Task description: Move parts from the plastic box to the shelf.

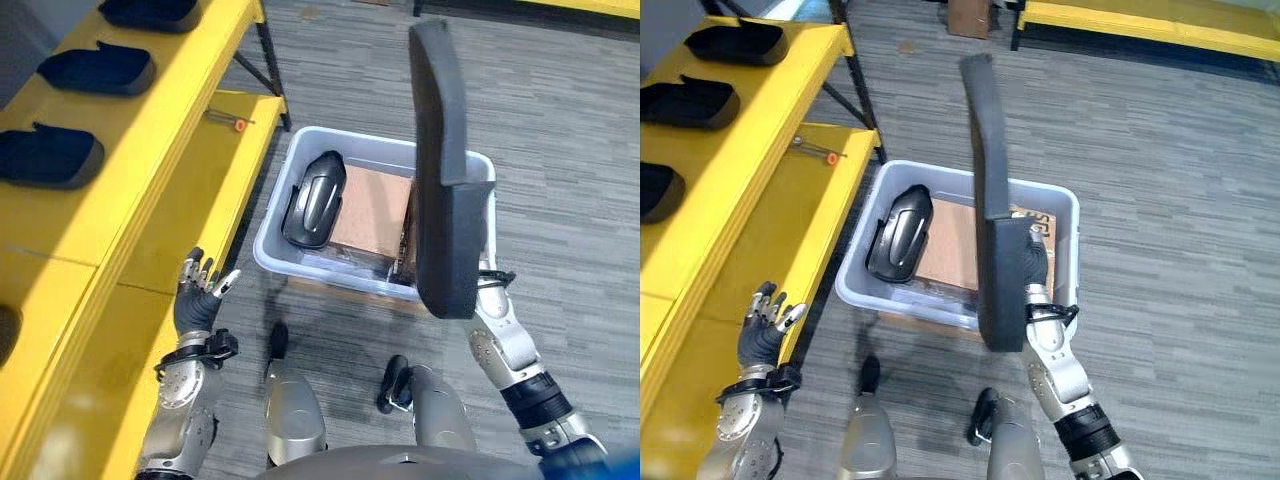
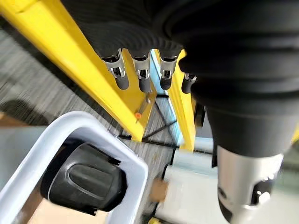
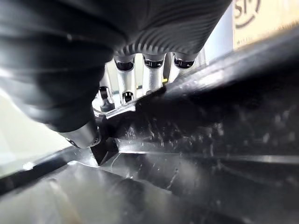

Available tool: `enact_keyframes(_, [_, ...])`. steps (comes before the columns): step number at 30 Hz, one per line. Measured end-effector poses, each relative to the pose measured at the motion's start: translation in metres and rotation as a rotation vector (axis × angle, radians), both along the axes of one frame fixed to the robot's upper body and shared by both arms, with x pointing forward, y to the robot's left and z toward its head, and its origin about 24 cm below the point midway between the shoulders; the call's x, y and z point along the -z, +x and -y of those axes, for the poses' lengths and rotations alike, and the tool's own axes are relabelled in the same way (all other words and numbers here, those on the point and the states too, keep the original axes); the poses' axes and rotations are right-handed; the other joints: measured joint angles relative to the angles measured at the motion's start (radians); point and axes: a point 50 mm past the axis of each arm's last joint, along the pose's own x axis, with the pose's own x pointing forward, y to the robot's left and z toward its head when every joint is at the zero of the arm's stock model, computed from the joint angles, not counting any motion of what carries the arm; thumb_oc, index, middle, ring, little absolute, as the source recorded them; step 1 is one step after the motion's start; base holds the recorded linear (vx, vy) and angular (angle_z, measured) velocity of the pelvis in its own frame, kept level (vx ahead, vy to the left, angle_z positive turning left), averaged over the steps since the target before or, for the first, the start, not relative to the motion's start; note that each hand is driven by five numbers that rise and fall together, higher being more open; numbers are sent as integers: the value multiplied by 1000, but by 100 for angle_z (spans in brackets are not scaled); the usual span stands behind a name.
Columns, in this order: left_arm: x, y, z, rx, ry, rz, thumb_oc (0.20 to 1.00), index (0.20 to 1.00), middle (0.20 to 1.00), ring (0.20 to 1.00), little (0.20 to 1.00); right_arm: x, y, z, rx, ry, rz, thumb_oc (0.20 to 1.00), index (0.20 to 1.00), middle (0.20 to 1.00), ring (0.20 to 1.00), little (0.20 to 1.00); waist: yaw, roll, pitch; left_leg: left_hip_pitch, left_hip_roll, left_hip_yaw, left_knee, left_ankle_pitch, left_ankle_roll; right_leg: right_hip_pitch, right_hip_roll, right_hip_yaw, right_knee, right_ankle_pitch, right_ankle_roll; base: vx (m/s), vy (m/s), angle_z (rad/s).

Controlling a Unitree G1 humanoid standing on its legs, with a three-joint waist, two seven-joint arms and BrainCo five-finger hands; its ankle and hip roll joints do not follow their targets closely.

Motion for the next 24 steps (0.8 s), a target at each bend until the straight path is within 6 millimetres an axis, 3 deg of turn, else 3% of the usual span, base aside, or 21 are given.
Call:
enact_keyframes(1, [8,1,8,43,-17,-33,1000,1000,1000,1000,1000,9,-6,13,41,-25,-33,200,200,200,200,200,-16,16,-15,-1,7,46,-7,-64,31,38,-23,-75,-34,7,-14,-44,-21,115])
enact_keyframes(2, [13,1,6,61,-4,-60,1000,1000,1000,1000,1000,16,-10,22,69,-46,-68,200,200,200,200,200,4,-21,-24,-5,-32,55,116,-76,-100,62,-71,-106,-78,21,-33,-42,-20,144])
enact_keyframes(3, [14,0,5,62,-5,-66,1000,1000,1000,1000,1000,22,-14,27,89,-42,-89,200,200,200,200,200,-10,-20,-37,-3,-34,55,179,-75,-124,99,-72,-140,-143,50,-21,-33,73,106])
enact_keyframes(5, [11,4,7,83,-7,-43,1000,1000,1000,1000,1000,33,-25,39,131,-47,-139,200,200,200,200,200,-37,-18,-58,37,-6,74,277,-89,-146,168,-80,-220,-219,83,-4,23,107,110])
enact_keyframes(8, [10,4,8,90,-8,-42,1000,1000,1000,1000,1000,35,-28,47,160,-45,-146,200,200,200,200,200,-40,6,-83,177,0,84,237,-113,-173,174,-84,-225,-221,98,21,88,225,43])
enact_keyframes(10, [9,9,14,128,-16,-32,1000,1000,1000,1000,1000,33,-33,61,215,-37,-145,200,200,200,200,200,-91,20,-90,196,-34,163,115,-129,-164,177,-142,-276,-195,114,44,67,259,88])
enact_keyframes(11, [5,13,18,150,-17,-14,1000,1000,1000,1000,1000,33,-35,68,245,-39,-152,200,200,200,200,200,-93,29,-91,209,-62,188,71,-139,-152,178,-161,-275,-182,124,63,83,373,79])
enact_keyframes(12, [3,15,12,160,14,-16,1000,1000,1000,1000,1000,42,-40,63,247,-3,-180,200,200,200,200,200,-88,-8,-97,210,-119,185,65,-162,-178,184,-216,-263,-185,161,109,63,304,37])
enact_keyframes(14, [2,15,10,159,22,-18,1000,1000,1000,1000,1000,44,-41,61,241,3,-189,200,200,200,200,200,-86,-17,-97,208,-133,185,73,-164,-175,191,-226,-262,-198,175,113,47,204,19])
enact_keyframes(15, [4,8,-2,131,47,-37,1000,1000,1000,1000,1000,51,-42,48,198,32,-215,200,200,200,200,200,-82,-40,-104,183,-178,175,117,-192,-138,214,-235,-219,-275,218,148,27,187,39])
enact_keyframes(16, [4,6,-7,118,56,-42,1000,1000,1000,1000,1000,52,-42,44,172,31,-219,200,200,200,200,200,-74,-59,-115,172,-212,159,120,-190,-121,219,-239,-180,-318,253,159,7,240,40])
enact_keyframes(18, [7,-2,-13,93,61,-65,1000,1000,1000,1000,1000,50,-40,41,159,43,-213,200,200,200,200,200,-36,-77,-116,143,-237,153,152,-203,-108,240,-245,-181,-378,300,180,-17,285,35])
enact_keyframes(19, [8,-5,-16,85,66,-74,1000,1000,1000,1000,1000,52,-40,41,164,48,-224,200,200,200,200,200,-17,-98,-110,105,-252,133,193,-217,-101,255,-250,-215,-407,324,193,-30,305,65])
enact_keyframes(21, [8,-5,-16,86,73,-73,1000,1000,1000,1000,1000,51,-39,39,164,58,-220,200,200,200,200,200,1,-150,-93,31,-298,76,288,-242,-79,268,-283,-219,-433,361,200,-36,403,87])
enact_keyframes(24, [9,-4,-18,80,77,-79,1000,1000,1000,1000,1000,52,-38,37,159,68,-221,200,200,200,200,200,0,-153,-86,-25,-328,71,343,-261,-53,267,-317,-213,-441,421,174,25,331,55])
